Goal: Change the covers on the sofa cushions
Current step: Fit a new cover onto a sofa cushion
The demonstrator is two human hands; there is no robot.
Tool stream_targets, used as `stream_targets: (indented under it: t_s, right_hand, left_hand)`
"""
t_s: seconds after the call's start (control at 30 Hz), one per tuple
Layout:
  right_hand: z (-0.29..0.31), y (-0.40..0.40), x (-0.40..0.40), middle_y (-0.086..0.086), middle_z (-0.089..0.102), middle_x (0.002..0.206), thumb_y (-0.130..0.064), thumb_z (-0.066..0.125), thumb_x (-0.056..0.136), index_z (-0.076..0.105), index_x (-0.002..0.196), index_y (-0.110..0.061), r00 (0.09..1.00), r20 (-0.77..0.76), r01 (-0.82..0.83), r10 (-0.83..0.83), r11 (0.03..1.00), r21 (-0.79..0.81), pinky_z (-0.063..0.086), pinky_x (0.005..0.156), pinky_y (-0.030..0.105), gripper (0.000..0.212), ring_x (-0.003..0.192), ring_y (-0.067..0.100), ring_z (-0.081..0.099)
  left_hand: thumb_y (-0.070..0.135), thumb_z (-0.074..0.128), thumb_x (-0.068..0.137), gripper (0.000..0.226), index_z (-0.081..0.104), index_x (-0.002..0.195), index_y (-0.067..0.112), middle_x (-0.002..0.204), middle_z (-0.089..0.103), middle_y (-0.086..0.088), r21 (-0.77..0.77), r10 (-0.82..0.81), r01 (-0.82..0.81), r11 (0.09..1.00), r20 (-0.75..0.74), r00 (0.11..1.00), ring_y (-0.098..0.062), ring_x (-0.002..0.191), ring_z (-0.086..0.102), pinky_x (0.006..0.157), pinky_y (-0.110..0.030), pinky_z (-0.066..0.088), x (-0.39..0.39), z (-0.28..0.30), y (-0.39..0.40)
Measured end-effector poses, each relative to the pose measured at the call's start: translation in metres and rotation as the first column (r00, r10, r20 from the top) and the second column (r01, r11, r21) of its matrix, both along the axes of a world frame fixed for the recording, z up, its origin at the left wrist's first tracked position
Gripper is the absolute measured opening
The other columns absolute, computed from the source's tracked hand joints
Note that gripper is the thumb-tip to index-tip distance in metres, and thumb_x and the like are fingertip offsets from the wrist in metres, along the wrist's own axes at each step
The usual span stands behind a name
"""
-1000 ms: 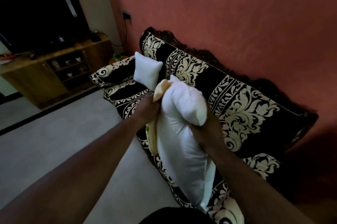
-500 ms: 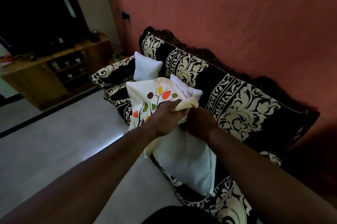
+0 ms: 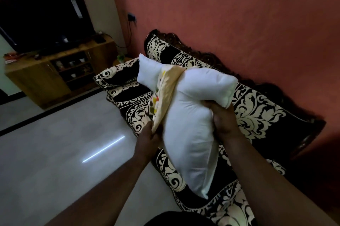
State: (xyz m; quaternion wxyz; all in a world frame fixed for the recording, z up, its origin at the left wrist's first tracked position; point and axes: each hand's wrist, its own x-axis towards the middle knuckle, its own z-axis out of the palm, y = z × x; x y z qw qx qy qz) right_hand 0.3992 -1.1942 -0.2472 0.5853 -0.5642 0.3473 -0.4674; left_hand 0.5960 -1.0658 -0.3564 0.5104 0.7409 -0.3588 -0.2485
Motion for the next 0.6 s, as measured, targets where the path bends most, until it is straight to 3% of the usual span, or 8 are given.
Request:
stream_targets:
  t_s: [0.07, 0.13, 0.2, 0.3, 0.37, 0.43, 0.53, 0.6]
  right_hand:
    - [-0.001, -0.005, -0.003, 0.003, 0.075, 0.113, -0.015, 0.075, 0.088, 0.069, 0.118, -0.020, 0.999, 0.025, -0.034, 0.032, 0.996, 0.079, 0.055, 0.097, 0.051, 0.031, 0.107, 0.020, 0.071]
    - [-0.011, -0.011, -0.010, -0.002, 0.067, 0.132, -0.032, 0.079, 0.086, 0.054, 0.141, -0.026, 0.997, 0.005, -0.080, 0.080, 0.995, 0.064, 0.056, 0.097, 0.042, 0.061, 0.118, 0.016, 0.066]
    - [-0.034, -0.009, -0.023, -0.005, 0.060, 0.141, -0.055, 0.081, 0.076, 0.036, 0.152, -0.034, 0.996, 0.036, -0.090, 0.085, 0.977, 0.193, 0.058, 0.090, 0.037, 0.091, 0.120, 0.014, 0.064]
    - [-0.080, 0.027, -0.032, 0.004, 0.073, 0.119, -0.036, 0.076, 0.078, 0.055, 0.137, -0.023, 0.983, -0.075, -0.113, 0.166, 0.878, 0.466, 0.061, 0.075, 0.034, 0.063, 0.099, 0.019, 0.074]
    - [-0.107, 0.055, -0.026, 0.016, 0.076, 0.109, -0.016, 0.082, 0.074, 0.067, 0.119, -0.009, 0.967, -0.096, -0.133, 0.235, 0.790, 0.598, 0.061, 0.077, 0.039, 0.048, 0.093, 0.031, 0.075]
    - [-0.127, 0.069, -0.020, 0.020, 0.075, 0.105, -0.012, 0.090, 0.063, 0.069, 0.113, -0.004, 0.983, -0.129, -0.019, 0.128, 0.777, 0.629, 0.061, 0.078, 0.041, 0.056, 0.090, 0.035, 0.075]
    - [-0.130, 0.059, -0.017, 0.009, 0.073, 0.115, -0.009, 0.095, 0.057, 0.063, 0.125, -0.006, 0.970, -0.217, 0.194, -0.109, 0.886, 0.421, 0.059, 0.081, 0.023, 0.075, 0.099, 0.024, 0.071]
    - [-0.119, 0.046, -0.017, 0.009, 0.071, 0.115, -0.025, 0.090, 0.059, 0.061, 0.124, -0.001, 0.938, -0.284, 0.270, -0.199, 0.933, 0.239, 0.050, 0.075, 0.008, 0.075, 0.103, 0.022, 0.068]
  left_hand:
    - [0.028, 0.054, 0.082, 0.039, 0.068, 0.117, 0.037, 0.103, 0.075, 0.011, -0.051, 0.084, -0.096, 0.994, -0.208, 0.974, -0.012, 0.097, 0.069, 0.089, -0.041, 0.057, -0.003, 0.005, -0.009]
    - [0.021, 0.050, 0.086, 0.038, 0.069, 0.117, 0.032, 0.105, 0.074, 0.010, -0.116, 0.150, -0.189, 0.975, -0.279, 0.949, -0.016, 0.103, 0.067, 0.089, -0.036, 0.054, -0.002, 0.016, -0.021]
    - [0.013, 0.046, 0.091, 0.036, 0.069, 0.112, 0.032, 0.101, 0.072, 0.011, -0.179, 0.239, -0.321, 0.930, -0.368, 0.898, -0.018, 0.102, 0.063, 0.085, -0.032, 0.050, 0.004, 0.027, -0.030]
    - [0.018, 0.049, 0.098, 0.030, 0.069, 0.117, 0.030, 0.114, 0.072, 0.007, -0.250, 0.193, -0.346, 0.904, -0.484, 0.854, -0.014, 0.109, 0.065, 0.093, -0.030, 0.051, 0.004, 0.040, -0.040]
    - [0.018, 0.051, 0.101, 0.025, 0.071, 0.114, 0.025, 0.107, 0.072, 0.005, -0.212, 0.144, -0.262, 0.941, -0.451, 0.881, -0.012, 0.097, 0.065, 0.084, -0.027, 0.050, -0.004, 0.040, -0.043]
    - [0.018, 0.054, 0.101, 0.022, 0.074, 0.108, 0.023, 0.099, 0.073, 0.005, -0.167, 0.088, -0.165, 0.972, -0.391, 0.916, -0.015, 0.091, 0.064, 0.076, -0.028, 0.049, -0.010, 0.036, -0.043]
    - [0.025, 0.059, 0.097, 0.015, 0.073, 0.095, 0.026, 0.081, 0.071, 0.009, 0.029, -0.060, 0.066, 0.997, -0.177, 0.982, -0.005, 0.077, 0.065, 0.063, -0.018, 0.046, 0.001, 0.029, -0.033]
    - [0.026, 0.069, 0.089, 0.005, 0.067, 0.093, 0.024, 0.076, 0.068, 0.008, 0.264, -0.126, 0.121, 0.957, 0.002, 0.992, -0.001, 0.068, 0.064, 0.054, -0.017, 0.045, 0.009, 0.023, -0.018]
